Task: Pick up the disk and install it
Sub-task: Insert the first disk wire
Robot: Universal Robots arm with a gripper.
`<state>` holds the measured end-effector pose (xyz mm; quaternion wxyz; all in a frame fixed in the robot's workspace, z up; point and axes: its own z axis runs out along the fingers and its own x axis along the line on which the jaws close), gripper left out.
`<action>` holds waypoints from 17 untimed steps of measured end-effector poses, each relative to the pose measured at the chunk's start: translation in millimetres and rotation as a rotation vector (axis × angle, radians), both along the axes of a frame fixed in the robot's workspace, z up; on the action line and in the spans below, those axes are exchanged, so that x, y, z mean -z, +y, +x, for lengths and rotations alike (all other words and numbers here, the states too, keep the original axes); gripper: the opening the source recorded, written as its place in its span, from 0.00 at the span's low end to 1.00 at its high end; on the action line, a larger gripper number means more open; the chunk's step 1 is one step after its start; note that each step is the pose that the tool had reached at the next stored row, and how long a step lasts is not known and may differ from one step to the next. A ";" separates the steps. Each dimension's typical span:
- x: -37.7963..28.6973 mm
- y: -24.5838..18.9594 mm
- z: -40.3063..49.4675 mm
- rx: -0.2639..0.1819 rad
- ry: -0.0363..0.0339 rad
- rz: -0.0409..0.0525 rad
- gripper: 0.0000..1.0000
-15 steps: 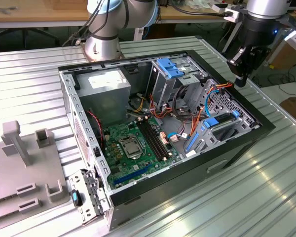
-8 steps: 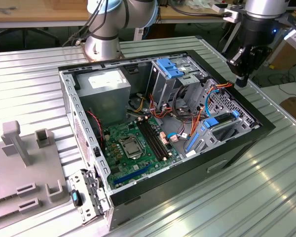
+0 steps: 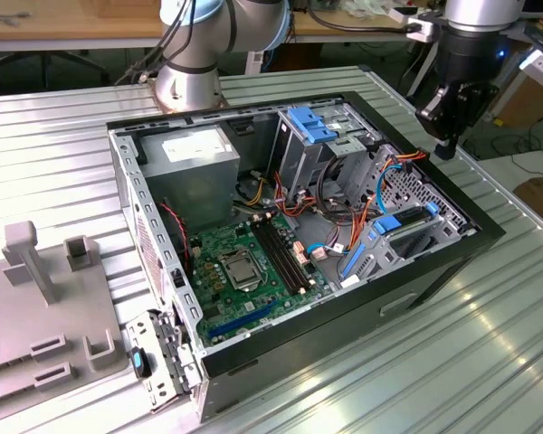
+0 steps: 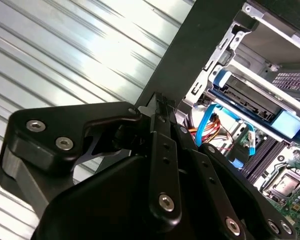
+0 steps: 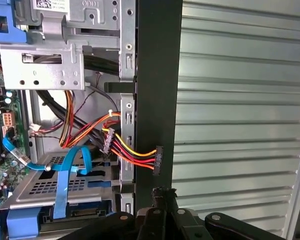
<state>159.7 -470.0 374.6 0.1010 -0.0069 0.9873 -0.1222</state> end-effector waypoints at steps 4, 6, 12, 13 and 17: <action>3.5 15.1 -11.8 0.000 -0.0066 -0.0349 0.11; 5.9 21.8 -11.8 0.000 -0.0067 -0.0392 0.11; 9.0 25.8 -10.7 0.026 -0.0071 -0.0425 0.11; 9.0 25.8 -10.7 0.026 -0.0071 -0.0427 0.11; 9.1 26.1 -10.4 0.041 -0.0068 -0.0426 0.11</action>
